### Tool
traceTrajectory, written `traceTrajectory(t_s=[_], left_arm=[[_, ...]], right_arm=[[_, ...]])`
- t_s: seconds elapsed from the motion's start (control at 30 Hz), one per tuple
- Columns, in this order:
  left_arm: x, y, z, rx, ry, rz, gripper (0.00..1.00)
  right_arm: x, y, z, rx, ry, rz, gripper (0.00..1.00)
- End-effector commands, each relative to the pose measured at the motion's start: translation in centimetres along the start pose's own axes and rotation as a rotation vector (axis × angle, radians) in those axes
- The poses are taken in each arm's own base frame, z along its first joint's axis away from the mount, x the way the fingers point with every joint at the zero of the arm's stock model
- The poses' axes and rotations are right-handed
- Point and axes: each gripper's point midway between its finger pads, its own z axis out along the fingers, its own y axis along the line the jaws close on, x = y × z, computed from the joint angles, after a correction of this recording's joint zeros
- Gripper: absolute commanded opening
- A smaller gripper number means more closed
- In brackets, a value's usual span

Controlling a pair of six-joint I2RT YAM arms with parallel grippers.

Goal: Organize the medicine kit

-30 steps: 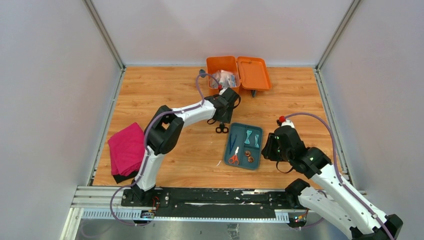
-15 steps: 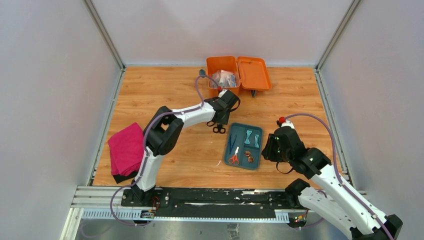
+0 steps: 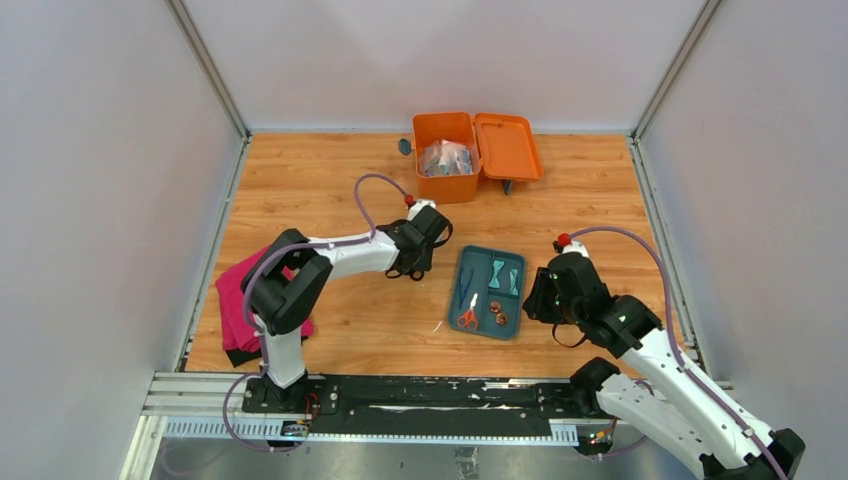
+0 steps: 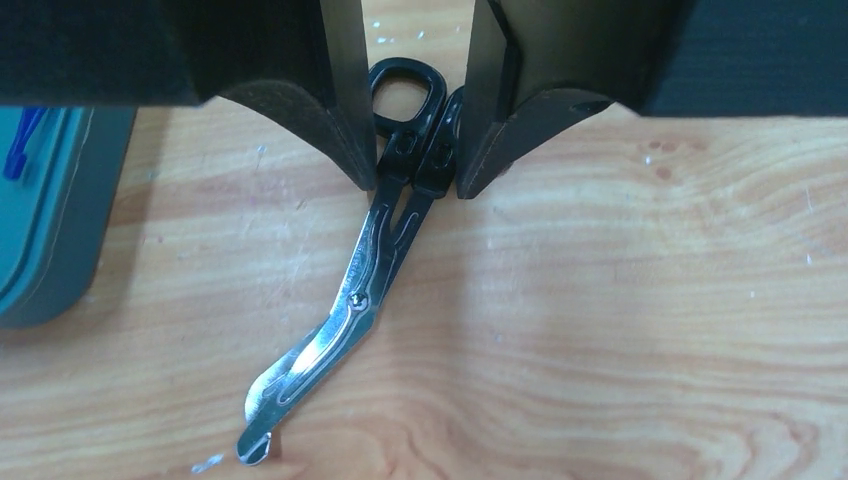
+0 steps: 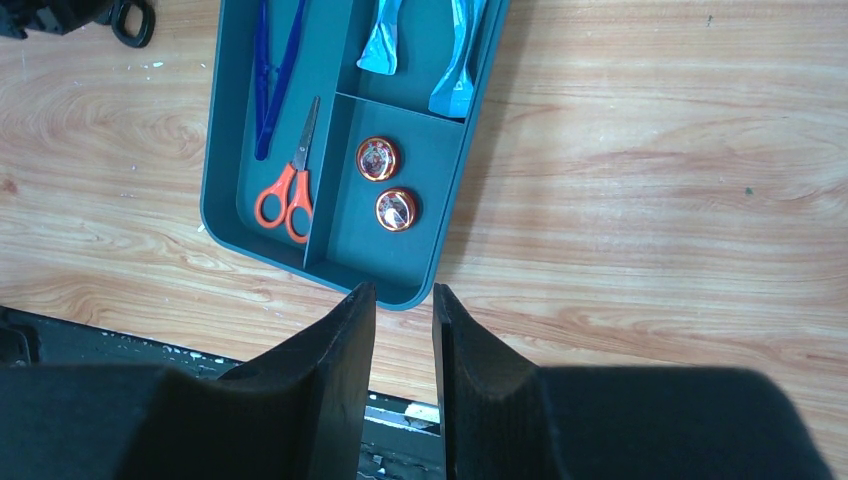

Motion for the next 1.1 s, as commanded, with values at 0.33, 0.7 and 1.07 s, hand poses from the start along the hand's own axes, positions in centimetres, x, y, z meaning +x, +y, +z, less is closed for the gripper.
traceTrajectory(t_s=[0.33,0.7,1.07], left_arm=[[6.7,3.4,-2.6,-0.036,0.154,-0.03,0.44],[4.7,2.3,-1.4,-0.036,0.159,0.075,0.56],[7.5,2.6,-0.6,0.02,0.221,0.033,0.47]], right_arm=[[0.7,-0.2,0.8,0.013,0.038,0.023,0.32],[0.6,-0.1,0.6,0.004,0.028,0.032,0.32],[0.5,0.0,0.7,0.011,0.036,0.029,0.32]])
